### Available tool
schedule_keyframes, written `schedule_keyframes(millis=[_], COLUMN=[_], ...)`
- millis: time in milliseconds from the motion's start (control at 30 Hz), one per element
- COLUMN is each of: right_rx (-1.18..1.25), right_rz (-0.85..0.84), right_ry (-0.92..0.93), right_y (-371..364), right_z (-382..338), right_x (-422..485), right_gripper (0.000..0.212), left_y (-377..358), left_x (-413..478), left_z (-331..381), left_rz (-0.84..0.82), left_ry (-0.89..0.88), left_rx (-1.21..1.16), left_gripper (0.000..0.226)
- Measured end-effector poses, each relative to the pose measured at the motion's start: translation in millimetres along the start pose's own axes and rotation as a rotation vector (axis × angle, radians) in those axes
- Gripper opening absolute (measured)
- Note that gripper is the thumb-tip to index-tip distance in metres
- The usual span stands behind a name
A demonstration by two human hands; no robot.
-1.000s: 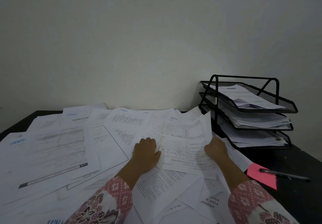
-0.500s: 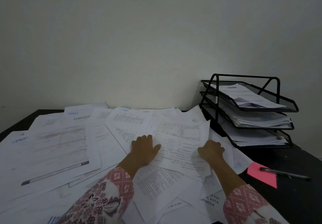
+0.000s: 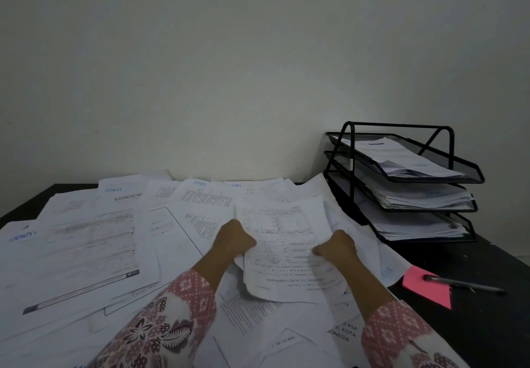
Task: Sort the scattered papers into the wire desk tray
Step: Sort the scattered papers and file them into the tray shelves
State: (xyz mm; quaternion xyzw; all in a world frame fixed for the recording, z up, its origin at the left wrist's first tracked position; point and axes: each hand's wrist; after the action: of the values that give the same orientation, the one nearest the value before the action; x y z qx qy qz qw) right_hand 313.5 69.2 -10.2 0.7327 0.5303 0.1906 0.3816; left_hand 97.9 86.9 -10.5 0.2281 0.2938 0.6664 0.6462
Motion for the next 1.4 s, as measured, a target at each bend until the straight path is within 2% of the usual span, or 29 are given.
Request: schedule_keyframes(millis=[100,167,233,300,367,400,500,567,667,767,833,933,1033,1100,1167,1300,1400], right_rx=[0.104,0.236,0.397,0.559,0.595,0.600,0.624,0.638,0.644,0.625,0.631,0.626,0.626,0.620,0.615,0.616,0.612], right_rz=[0.025,0.052,0.032,-0.044,-0.120,-0.129,-0.045,0.013,0.037,0.025,0.009,-0.012,-0.031,-0.069,-0.109,-0.129,-0.149], right_ry=[0.061,0.083,0.078,0.080,0.098,0.120,0.152,0.145,0.122,0.116,0.102,0.096,0.099,0.104,0.116,0.141,0.157], right_y=[-0.8,1.1,4.3,8.5,13.5,15.0,18.3,18.4,16.6,9.2,1.2,-13.6,-31.1,-42.0,-52.6,-63.5,-69.8], right_z=[5.2,4.7,4.5,4.5,3.6,3.6,2.7,1.8,-2.0,-5.5,-11.6,-25.2,-39.5,-49.4,-59.7,-72.6,-83.7], right_x=[1.1,-0.7,-0.3,2.5,2.1,2.3,2.2,4.3,3.2,2.6,-0.9,-8.7,-13.0,-17.5,-22.3,-27.2,-33.9], right_gripper=[0.005,0.024,0.036,0.042,0.040,0.037,0.032,0.027,0.026,0.026,0.026,0.028,0.029,0.027,0.023,0.015,0.011], left_y=[0.8,1.9,4.3,8.4,12.9,15.7,24.9,34.4,57.5,79.3,92.1,111.2,135.8,152.9,165.5,165.8,163.1], left_x=[-0.1,-2.7,-6.8,-11.1,-13.2,-12.9,-12.0,-10.8,-9.4,-17.5,-25.7,-35.3,-46.0,-54.3,-61.6,-62.6,-64.2], left_z=[-0.5,-2.1,-4.0,-4.5,-5.0,-5.7,-10.2,-19.1,-42.7,-66.9,-83.4,-110.0,-129.9,-143.9,-160.9,-177.1,-175.4], left_rz=[-0.036,0.001,0.059,0.079,0.057,0.045,0.048,0.102,0.267,0.358,0.383,0.455,0.481,0.468,0.435,0.380,0.382], left_ry=[-0.049,-0.079,-0.104,-0.100,-0.100,-0.099,-0.121,-0.140,-0.167,-0.013,0.071,0.180,0.438,0.626,0.729,0.704,0.565], left_rx=[-0.003,-0.055,-0.127,-0.235,-0.297,-0.280,-0.192,-0.135,0.068,0.332,0.410,0.449,0.471,0.466,0.437,0.434,0.520], left_gripper=[0.009,0.005,0.017,0.026,0.020,0.019,0.035,0.030,0.016,0.031,0.036,0.038,0.043,0.054,0.065,0.064,0.057])
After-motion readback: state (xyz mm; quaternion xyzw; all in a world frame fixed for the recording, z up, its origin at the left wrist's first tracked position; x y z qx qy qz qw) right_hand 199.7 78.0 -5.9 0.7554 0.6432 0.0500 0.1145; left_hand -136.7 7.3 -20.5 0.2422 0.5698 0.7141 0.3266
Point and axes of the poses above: each hand's wrist, its own x-axis towards the middle knuckle, its own y-axis out of the back of the hand, z = x × y
